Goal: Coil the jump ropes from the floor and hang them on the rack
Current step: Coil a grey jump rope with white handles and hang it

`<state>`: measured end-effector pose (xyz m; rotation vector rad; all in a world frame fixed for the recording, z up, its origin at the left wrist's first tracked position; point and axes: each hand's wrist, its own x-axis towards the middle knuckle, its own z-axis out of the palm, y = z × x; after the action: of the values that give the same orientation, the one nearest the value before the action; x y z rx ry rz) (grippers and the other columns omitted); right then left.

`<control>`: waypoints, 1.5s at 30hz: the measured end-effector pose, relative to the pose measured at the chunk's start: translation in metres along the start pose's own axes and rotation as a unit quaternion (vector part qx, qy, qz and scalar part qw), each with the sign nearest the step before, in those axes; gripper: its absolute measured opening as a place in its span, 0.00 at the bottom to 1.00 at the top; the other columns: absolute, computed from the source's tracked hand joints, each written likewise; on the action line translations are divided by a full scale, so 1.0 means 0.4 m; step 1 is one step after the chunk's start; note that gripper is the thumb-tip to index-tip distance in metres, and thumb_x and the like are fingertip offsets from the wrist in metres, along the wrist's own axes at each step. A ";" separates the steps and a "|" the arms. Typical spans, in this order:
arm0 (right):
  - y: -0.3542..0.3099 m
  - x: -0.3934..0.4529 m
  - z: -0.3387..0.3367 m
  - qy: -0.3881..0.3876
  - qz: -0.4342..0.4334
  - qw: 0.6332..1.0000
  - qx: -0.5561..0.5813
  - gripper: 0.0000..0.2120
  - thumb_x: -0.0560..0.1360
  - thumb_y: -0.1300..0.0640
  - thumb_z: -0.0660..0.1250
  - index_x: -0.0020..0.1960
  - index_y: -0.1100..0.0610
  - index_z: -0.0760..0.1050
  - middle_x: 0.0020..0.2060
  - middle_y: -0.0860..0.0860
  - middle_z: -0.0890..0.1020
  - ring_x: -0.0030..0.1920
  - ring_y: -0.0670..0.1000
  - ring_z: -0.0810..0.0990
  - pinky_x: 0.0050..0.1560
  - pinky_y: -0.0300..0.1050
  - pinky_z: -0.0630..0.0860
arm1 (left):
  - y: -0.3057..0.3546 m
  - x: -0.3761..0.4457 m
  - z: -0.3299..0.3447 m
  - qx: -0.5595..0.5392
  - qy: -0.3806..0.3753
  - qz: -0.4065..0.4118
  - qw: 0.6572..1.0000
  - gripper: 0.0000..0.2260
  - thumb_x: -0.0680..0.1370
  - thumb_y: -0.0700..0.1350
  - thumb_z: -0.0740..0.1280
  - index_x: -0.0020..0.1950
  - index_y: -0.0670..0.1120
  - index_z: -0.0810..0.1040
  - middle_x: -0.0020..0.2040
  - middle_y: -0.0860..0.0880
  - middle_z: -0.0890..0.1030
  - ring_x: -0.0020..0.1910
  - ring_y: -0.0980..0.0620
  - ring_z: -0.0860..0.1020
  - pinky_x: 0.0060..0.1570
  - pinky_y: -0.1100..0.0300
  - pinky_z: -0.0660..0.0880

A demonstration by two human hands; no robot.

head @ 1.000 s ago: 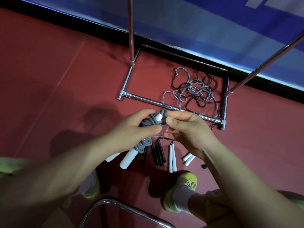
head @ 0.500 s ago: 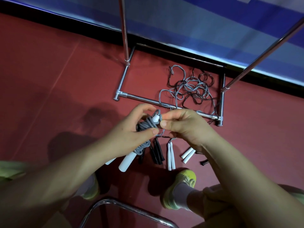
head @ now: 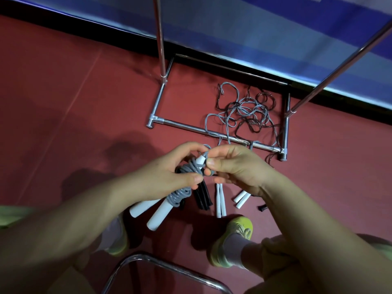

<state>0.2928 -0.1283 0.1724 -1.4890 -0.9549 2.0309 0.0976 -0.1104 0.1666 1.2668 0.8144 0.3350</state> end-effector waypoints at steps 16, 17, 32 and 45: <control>0.003 0.008 0.033 0.034 -0.052 0.988 0.144 0.06 0.66 0.56 0.68 0.41 0.58 0.75 0.27 0.48 0.77 0.23 0.41 0.69 0.27 0.33 0.74 | 0.021 0.007 -0.011 -0.040 -0.009 -0.043 0.998 0.23 0.71 0.39 0.72 0.59 0.56 0.67 0.49 0.51 0.79 0.43 0.49 0.81 0.49 0.53 0.80; 0.002 0.008 0.038 0.047 -0.047 0.985 0.159 0.05 0.67 0.56 0.67 0.40 0.57 0.75 0.26 0.47 0.76 0.23 0.41 0.69 0.26 0.33 0.74 | 0.020 0.011 -0.008 -0.032 0.008 -0.049 0.998 0.24 0.72 0.38 0.72 0.58 0.57 0.65 0.49 0.48 0.78 0.43 0.49 0.81 0.49 0.52 0.80; 0.028 0.035 0.027 0.201 -0.083 0.971 0.094 0.09 0.74 0.56 0.70 0.36 0.54 0.76 0.33 0.51 0.76 0.39 0.50 0.72 0.49 0.46 0.70 | 0.020 0.021 0.004 0.055 0.016 -0.146 0.988 0.14 0.72 0.37 0.73 0.52 0.48 0.73 0.43 0.47 0.80 0.40 0.51 0.80 0.46 0.53 0.78; -0.054 -0.071 0.063 0.152 -0.106 0.980 0.078 0.20 0.69 0.44 0.70 0.53 0.57 0.80 0.53 0.54 0.83 0.58 0.52 0.78 0.65 0.50 0.69 | 0.133 -0.012 0.009 -0.121 0.123 -0.123 0.977 0.24 0.65 0.38 0.76 0.59 0.42 0.75 0.44 0.46 0.82 0.42 0.50 0.80 0.52 0.50 0.77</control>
<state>0.2770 -0.1406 0.2114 -1.4900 -0.7743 1.6301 0.1075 -0.1000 0.2182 0.8963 1.0942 0.3826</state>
